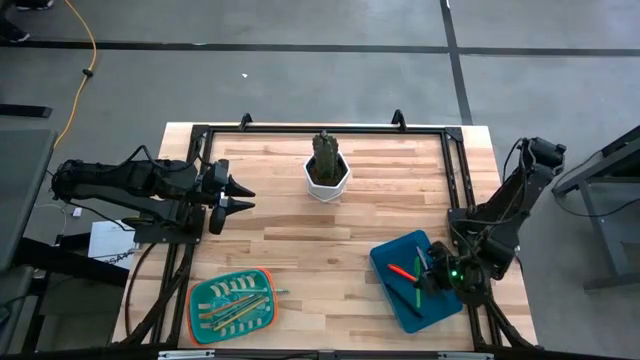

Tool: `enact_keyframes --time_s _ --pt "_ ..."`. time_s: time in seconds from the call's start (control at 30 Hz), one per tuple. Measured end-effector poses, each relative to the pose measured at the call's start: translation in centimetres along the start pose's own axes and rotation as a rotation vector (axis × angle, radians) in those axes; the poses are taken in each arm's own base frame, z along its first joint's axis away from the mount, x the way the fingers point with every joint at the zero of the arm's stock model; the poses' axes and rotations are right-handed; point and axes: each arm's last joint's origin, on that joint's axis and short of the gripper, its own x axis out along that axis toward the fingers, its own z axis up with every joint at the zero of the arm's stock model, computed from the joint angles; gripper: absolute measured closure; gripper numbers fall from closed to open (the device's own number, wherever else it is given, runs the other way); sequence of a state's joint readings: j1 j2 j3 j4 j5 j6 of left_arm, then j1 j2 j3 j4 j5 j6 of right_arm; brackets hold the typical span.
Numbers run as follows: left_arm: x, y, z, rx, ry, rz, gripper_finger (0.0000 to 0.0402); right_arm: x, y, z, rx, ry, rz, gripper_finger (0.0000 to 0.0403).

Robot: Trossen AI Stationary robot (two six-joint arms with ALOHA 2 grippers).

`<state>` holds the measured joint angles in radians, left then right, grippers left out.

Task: Sort pens & pencils
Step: Put the green pen into the blue bin, then return to Home Position

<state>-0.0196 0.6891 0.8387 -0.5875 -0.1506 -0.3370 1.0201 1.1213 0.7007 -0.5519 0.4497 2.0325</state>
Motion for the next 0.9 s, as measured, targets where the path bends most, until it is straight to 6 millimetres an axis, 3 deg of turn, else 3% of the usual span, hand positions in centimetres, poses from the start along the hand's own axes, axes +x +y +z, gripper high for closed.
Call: enact_keyframes --time_s 0.2,0.53,0.9 --pt "0.0 -0.1 0.0 0.0 0.012 -0.033 0.027 1.7 -1.9 0.3 0.059 0.09 -0.048 0.0357" --pt "-1.6 0.1 0.1 0.08 -0.049 -0.053 0.027 1.7 -1.8 0.3 0.05 0.109 -0.03 0.0286" --pt "-8.8 1.8 -0.5 0.254 -0.376 -0.007 0.027 -1.1 -0.3 2.5 0.109 -0.042 0.226 0.0268"
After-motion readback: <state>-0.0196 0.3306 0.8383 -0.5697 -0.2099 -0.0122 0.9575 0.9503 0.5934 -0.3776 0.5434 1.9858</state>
